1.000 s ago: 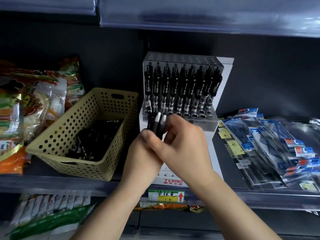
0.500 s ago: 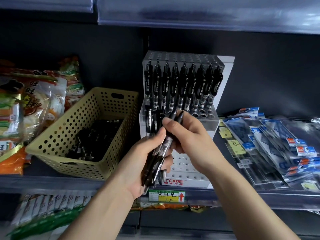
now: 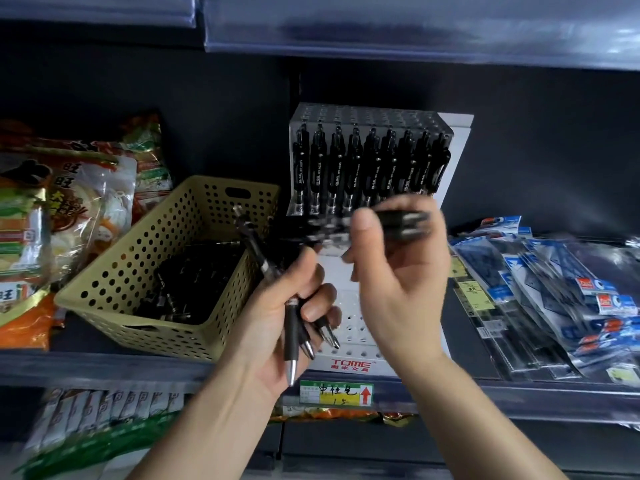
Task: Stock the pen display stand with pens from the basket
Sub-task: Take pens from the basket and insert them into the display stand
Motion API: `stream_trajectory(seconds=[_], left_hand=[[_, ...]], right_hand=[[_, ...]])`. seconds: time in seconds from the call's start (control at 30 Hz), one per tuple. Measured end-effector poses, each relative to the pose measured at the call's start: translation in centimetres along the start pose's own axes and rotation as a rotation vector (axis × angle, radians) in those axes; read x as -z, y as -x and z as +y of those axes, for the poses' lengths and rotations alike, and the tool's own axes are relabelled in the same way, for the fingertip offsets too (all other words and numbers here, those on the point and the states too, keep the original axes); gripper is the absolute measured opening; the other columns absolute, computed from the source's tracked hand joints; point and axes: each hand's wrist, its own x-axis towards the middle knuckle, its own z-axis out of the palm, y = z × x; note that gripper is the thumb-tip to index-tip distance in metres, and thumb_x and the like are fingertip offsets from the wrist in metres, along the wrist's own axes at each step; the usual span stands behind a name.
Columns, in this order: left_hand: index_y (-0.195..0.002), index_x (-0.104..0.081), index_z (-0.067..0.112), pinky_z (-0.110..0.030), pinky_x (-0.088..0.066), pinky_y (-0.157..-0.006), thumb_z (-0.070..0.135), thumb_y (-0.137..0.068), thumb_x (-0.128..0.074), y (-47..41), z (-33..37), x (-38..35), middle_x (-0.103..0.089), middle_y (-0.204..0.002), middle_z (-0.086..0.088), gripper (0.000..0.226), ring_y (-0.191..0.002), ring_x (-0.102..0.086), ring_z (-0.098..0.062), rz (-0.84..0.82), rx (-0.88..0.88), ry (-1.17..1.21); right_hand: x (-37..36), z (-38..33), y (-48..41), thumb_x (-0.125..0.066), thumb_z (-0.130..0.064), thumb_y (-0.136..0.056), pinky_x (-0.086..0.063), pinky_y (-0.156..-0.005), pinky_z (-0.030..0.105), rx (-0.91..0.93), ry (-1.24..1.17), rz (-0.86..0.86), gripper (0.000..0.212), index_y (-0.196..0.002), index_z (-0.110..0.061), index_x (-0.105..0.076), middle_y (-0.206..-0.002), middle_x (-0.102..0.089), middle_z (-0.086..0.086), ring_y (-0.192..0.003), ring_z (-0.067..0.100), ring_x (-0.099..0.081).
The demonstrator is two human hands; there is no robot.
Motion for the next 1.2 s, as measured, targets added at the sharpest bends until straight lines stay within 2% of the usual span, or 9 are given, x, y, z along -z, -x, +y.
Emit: stream_trajectory(seconds=[0.07, 0.17, 0.23, 0.37, 0.47, 0.63, 0.8, 1.0, 1.2], left_hand=[[-0.074, -0.065, 0.015, -0.022, -0.049, -0.051, 0.032, -0.073, -0.069, 0.1, 0.2, -0.3, -0.044, -0.06, 0.005, 0.018, -0.051, -0.043, -0.008, 0.07, -0.017, 0.079], [-0.071, -0.074, 0.014, -0.03, -0.055, -0.076, 0.037, -0.069, -0.066, 0.3, 0.8, -0.4, -0.058, -0.075, -0.001, 0.025, -0.075, -0.057, -0.015, 0.16, 0.011, 0.085], [-0.074, -0.075, 0.014, -0.036, -0.051, -0.088, 0.038, -0.072, -0.066, 0.4, 1.2, -0.2, -0.063, -0.079, -0.002, 0.025, -0.081, -0.06, -0.017, 0.196, 0.011, 0.04], [-0.079, -0.073, 0.017, -0.025, -0.052, -0.068, 0.036, -0.065, -0.071, 0.7, 1.9, -0.4, -0.067, -0.076, 0.0, 0.024, -0.07, -0.06, -0.012, 0.329, -0.089, -0.271], [-0.072, -0.072, 0.019, -0.014, -0.042, -0.042, 0.026, -0.063, -0.069, 1.0, 1.8, -1.2, -0.07, -0.067, 0.004, 0.012, -0.054, -0.061, -0.004, 0.288, -0.157, -0.474], [-0.069, -0.071, 0.014, -0.017, -0.04, -0.039, 0.029, -0.046, -0.077, 0.6, 1.2, -0.9, -0.068, -0.066, -0.003, 0.028, -0.046, -0.056, -0.008, 0.299, -0.093, -0.54], [-0.076, -0.069, 0.011, -0.015, -0.034, -0.036, 0.027, -0.055, -0.072, 0.7, 1.3, -1.4, -0.072, -0.068, -0.011, 0.026, -0.038, -0.048, -0.007, 0.218, -0.066, -0.631], [-0.082, -0.069, 0.007, -0.014, -0.034, -0.036, 0.024, -0.065, -0.064, 0.9, 1.3, -1.8, -0.069, -0.061, -0.006, 0.024, -0.039, -0.053, -0.006, 0.185, -0.071, -0.609], [-0.069, -0.069, 0.013, -0.015, -0.033, -0.036, 0.029, -0.064, -0.069, 0.7, 1.1, -1.7, -0.074, -0.078, -0.012, 0.017, -0.037, -0.044, -0.007, 0.283, -0.029, -0.551]], right_hand=[[-0.3, 0.5, 0.8, -0.063, -0.011, -0.089, -0.048, -0.053, 0.037, 0.104, 0.108, -0.107, 0.013, -0.084, -0.015, -0.051, -0.069, -0.057, 0.002, -0.061, 0.018, -0.06], [-0.4, 1.3, 1.7, -0.066, -0.009, -0.087, -0.046, -0.054, 0.042, 0.195, 0.198, -0.245, 0.015, -0.077, -0.003, -0.057, -0.065, -0.063, 0.009, -0.061, 0.027, -0.063], [-0.1, 1.5, 1.5, -0.065, -0.013, -0.086, -0.044, -0.054, 0.041, 0.212, 0.225, -0.284, 0.019, -0.073, -0.001, -0.059, -0.064, -0.063, 0.009, -0.061, 0.027, -0.06], [0.3, 0.4, 0.5, -0.061, -0.038, -0.086, -0.042, -0.054, 0.029, 0.004, 0.09, -0.32, 0.033, -0.066, -0.011, -0.06, -0.06, -0.06, -0.002, -0.059, 0.014, -0.056], [0.5, 0.0, -0.6, -0.067, -0.033, -0.086, -0.043, -0.059, 0.017, -0.303, -0.006, -0.283, 0.018, -0.084, -0.015, -0.068, -0.066, -0.063, 0.0, -0.062, 0.005, -0.055], [1.8, 0.4, -1.6, -0.069, -0.023, -0.078, -0.037, -0.05, 0.019, -0.598, -0.186, -0.393, 0.011, -0.079, -0.013, -0.067, -0.065, -0.058, -0.004, -0.059, 0.011, -0.049], [2.2, 0.5, -2.1, -0.072, -0.015, -0.071, -0.039, -0.046, 0.024, -0.669, -0.355, -0.35, 0.018, -0.08, -0.012, -0.057, -0.066, -0.062, 0.001, -0.053, 0.012, -0.053], [3.5, 1.1, -2.8, -0.077, -0.015, -0.067, -0.052, -0.049, 0.02, -0.76, -0.481, -0.427, 0.01, -0.072, -0.013, -0.069, -0.068, -0.066, 0.012, -0.054, 0.02, -0.064], [4.5, 0.4, -4.2, -0.072, -0.015, -0.065, -0.055, -0.053, 0.023, -0.542, -0.388, -0.204, 0.004, -0.067, -0.017, -0.069, -0.064, -0.068, 0.004, -0.056, 0.015, -0.066]])
